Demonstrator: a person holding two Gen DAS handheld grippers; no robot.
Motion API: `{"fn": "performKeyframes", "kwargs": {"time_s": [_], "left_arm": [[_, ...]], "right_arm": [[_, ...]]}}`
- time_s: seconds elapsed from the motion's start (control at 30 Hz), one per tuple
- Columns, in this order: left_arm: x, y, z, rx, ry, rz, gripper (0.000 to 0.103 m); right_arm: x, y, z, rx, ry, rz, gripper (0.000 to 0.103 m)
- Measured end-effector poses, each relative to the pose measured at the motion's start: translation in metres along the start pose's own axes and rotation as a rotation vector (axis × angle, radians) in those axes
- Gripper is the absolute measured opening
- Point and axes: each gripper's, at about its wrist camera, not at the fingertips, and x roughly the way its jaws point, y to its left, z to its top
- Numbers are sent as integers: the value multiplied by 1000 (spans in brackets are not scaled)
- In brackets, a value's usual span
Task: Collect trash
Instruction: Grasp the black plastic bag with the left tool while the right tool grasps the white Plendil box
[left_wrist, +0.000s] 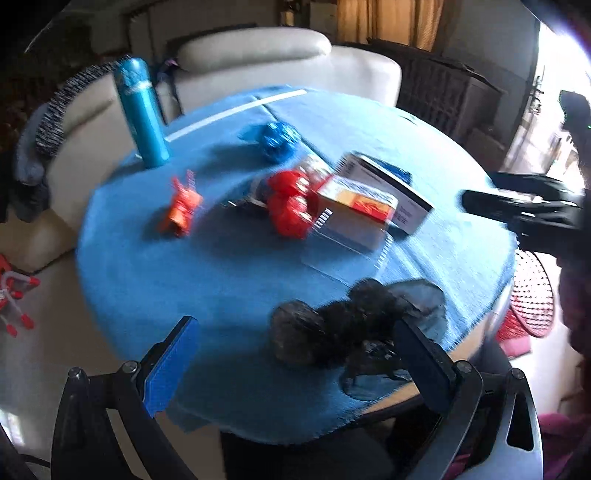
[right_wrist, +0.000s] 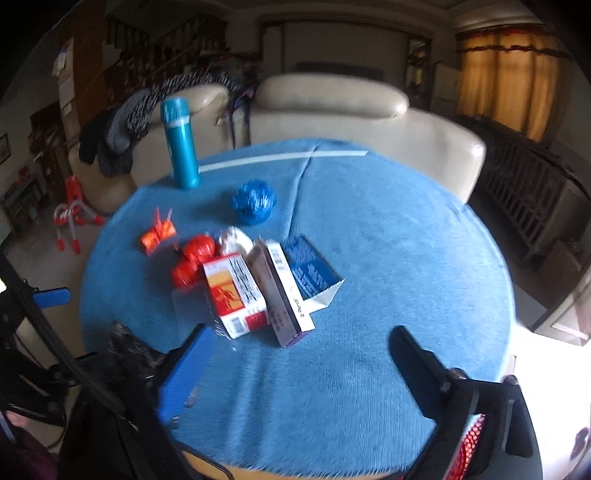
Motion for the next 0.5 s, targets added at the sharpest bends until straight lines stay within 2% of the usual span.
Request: {"fn": "performKeyframes", "kwargs": {"time_s": [0.07,0.13,0.3,0.33,0.37,0.4,0.47,0.5], "left_arm": [[5,-1,-1,-4,12,-59,103],[9,-2,0,-1,14,-94,103],[25,-4,4,-5,30,-153,103],[26,-3,4,-11,37,-168,103],[29,-3,4,-15,43,-185,99],[31,-3,3,-16,51,-201,96],[37,-2,2,-24,74,-221,79],[41,-1,1,-28,85,-231,74]], "right_arm": [[23,-7,-1,-6,55,26,66],[46,-12,-3,-1,107,50,57],[87,-19,0,-1,149,106,56],[94,-17,1,-7,156,130,51],[99,-16,2,-9,162,158,39],[102,-14,3,-10,169,180,36],[107,-8,5,-25,174,213,22],[107,-5,6,-34,171,219,21]]}}
